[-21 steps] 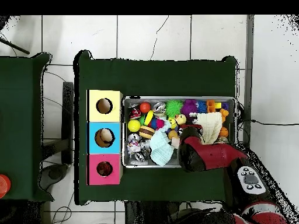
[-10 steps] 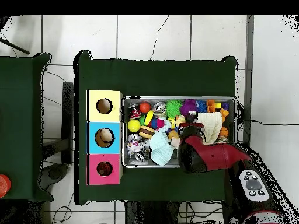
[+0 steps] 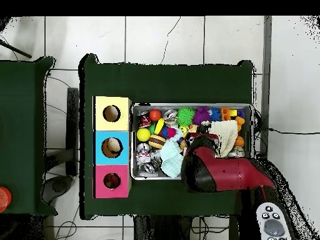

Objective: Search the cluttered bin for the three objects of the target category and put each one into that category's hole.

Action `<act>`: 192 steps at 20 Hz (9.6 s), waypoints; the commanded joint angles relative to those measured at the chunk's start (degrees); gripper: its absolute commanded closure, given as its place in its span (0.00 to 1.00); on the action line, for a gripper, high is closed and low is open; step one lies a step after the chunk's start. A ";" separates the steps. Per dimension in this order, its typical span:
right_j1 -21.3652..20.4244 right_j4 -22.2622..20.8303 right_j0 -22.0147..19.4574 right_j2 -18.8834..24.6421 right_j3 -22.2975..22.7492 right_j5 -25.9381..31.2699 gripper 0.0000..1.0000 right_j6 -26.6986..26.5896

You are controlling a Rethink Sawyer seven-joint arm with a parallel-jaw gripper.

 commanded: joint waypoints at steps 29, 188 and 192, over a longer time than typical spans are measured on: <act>3.08 0.76 0.17 2.01 0.30 -2.42 0.00 5.48; 3.18 34.75 54.91 -38.72 0.68 26.67 1.00 20.96; 5.88 37.73 58.75 -40.94 -0.12 26.61 1.00 22.23</act>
